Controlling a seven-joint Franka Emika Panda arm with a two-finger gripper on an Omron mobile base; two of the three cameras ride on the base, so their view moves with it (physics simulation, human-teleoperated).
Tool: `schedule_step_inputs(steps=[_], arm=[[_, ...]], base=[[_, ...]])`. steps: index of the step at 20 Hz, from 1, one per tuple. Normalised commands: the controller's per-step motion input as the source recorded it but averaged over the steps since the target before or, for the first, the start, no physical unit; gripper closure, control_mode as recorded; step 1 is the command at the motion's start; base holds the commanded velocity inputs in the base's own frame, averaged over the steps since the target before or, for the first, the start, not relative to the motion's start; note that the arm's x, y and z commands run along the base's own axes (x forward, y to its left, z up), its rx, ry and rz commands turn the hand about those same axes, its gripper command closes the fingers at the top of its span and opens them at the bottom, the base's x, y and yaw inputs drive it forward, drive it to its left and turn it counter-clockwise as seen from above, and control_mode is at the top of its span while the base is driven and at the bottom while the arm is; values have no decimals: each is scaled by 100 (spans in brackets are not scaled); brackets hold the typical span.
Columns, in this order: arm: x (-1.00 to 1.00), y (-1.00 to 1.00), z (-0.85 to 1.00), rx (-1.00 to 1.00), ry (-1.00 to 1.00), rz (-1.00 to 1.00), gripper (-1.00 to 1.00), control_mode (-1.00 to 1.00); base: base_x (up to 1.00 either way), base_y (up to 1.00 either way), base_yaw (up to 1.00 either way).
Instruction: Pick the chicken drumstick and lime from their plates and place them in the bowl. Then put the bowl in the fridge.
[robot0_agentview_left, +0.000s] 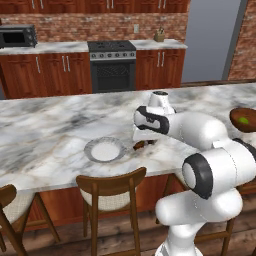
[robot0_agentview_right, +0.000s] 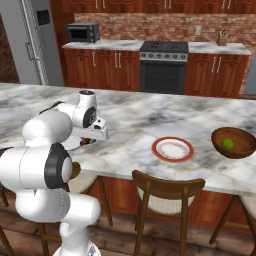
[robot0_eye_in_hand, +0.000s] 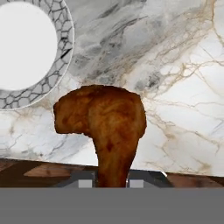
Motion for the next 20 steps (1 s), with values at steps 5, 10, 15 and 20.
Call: schedule_step_inputs(steps=[5,10,15,20], arm=[[-10,-45,23,15,-8,14,100,-100],[1,-34,15,3,2,11,100,-100],[1,-16,11,-4,8,13,100,-100],[-1,-1,0,-3,0,2,100,-100]], base=[[0,0,0],[0,0,0],[0,0,0],[0,0,0]])
